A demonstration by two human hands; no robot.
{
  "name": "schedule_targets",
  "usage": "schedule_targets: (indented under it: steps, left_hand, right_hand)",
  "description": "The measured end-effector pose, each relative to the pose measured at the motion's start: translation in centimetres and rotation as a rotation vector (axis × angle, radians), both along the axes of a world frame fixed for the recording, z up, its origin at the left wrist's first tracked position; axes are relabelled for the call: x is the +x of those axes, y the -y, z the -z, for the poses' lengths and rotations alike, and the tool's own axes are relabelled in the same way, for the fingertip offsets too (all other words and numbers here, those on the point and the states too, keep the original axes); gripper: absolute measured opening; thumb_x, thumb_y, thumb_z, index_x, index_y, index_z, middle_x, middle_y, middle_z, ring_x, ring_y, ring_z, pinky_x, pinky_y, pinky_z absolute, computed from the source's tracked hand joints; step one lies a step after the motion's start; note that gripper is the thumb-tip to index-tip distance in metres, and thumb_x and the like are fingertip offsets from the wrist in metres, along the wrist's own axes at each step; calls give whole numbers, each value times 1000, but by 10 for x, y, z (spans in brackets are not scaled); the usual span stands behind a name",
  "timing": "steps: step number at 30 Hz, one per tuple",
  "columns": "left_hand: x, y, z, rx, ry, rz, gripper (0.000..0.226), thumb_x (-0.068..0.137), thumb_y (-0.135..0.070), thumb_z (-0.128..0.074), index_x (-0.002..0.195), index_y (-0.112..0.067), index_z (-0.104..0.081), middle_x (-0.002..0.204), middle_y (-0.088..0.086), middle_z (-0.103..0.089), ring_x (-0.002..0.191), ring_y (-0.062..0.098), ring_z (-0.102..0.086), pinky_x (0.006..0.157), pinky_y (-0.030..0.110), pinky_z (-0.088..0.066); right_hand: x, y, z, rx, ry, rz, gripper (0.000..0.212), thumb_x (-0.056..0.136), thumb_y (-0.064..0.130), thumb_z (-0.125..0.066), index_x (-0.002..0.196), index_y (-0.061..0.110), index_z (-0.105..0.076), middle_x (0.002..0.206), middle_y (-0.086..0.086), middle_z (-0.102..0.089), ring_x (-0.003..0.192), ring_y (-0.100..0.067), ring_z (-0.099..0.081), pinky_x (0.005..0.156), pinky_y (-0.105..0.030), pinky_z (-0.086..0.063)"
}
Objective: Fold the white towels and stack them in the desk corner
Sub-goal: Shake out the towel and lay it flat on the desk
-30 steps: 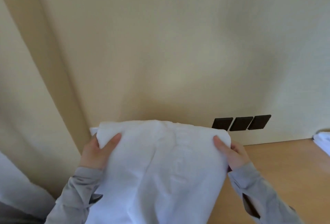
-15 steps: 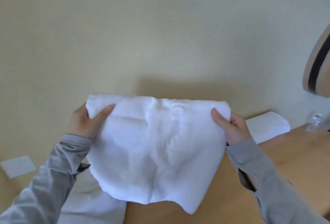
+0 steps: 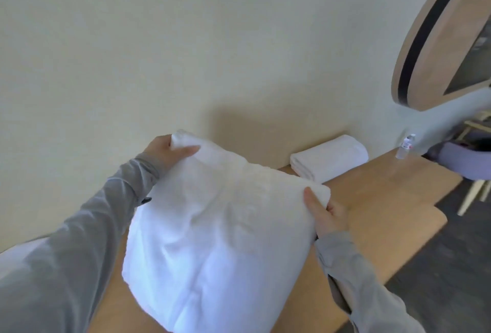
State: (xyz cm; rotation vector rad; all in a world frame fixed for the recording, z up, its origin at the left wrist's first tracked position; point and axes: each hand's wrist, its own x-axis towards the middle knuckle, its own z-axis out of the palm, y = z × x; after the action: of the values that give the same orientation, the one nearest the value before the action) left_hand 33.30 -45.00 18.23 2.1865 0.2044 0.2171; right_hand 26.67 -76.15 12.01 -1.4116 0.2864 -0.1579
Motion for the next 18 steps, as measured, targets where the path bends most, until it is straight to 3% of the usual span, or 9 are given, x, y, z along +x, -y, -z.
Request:
schedule_targets:
  steps: [2, 5, 8, 11, 15, 18]
  left_hand:
    - [40, 26, 45, 108, -145, 31, 57, 77, -47, -71, 115, -6, -60, 117, 16, -62, 109, 31, -56, 89, 34, -44]
    - [70, 67, 126, 166, -252, 29, 76, 85, -43, -63, 143, -5, -31, 144, 18, -36, 130, 31, -37, 106, 35, -31]
    - [59, 106, 206, 144, -279, 93, 71, 86, -43, -61, 143, -14, -31, 149, 9, -29, 137, 26, -29, 112, 35, -22]
    - [15, 140, 263, 28, -345, 68, 72, 83, -52, -55, 140, -11, -37, 147, 8, -33, 138, 23, -28, 113, 35, -21]
    - [-47, 161, 299, -98, -388, -462, 65, 83, -30, -67, 139, -11, -40, 150, 11, -29, 135, 32, -30, 109, 45, -23]
    - [-73, 168, 302, -111, -469, -868, 75, 75, -36, -74, 138, -15, -40, 148, 10, -31, 132, 35, -30, 103, 51, -22]
  right_hand:
    - [17, 9, 40, 20, -136, 54, 20, 85, 22, -66, 82, 3, -64, 78, -6, -64, 69, -19, -59, 68, -31, -47]
    - [45, 15, 103, -11, -303, 65, 17, 87, 22, -64, 89, 6, -59, 84, -6, -64, 70, -18, -58, 70, -33, -49]
    - [75, 20, 142, -30, -458, 67, 20, 89, 25, -62, 97, 7, -57, 102, -14, -60, 87, -27, -57, 90, -45, -48]
    - [104, 38, 161, -33, -549, 79, 41, 89, 25, -61, 123, 2, -52, 114, -17, -58, 101, -33, -56, 93, -45, -45]
    - [129, 62, 175, -114, -689, -23, 41, 84, 28, -68, 116, 10, -51, 109, -14, -56, 96, -34, -56, 80, -44, -50]
    - [131, 80, 189, -75, -757, -100, 45, 72, 35, -77, 104, 14, -53, 97, -5, -61, 91, -31, -60, 68, -40, -54]
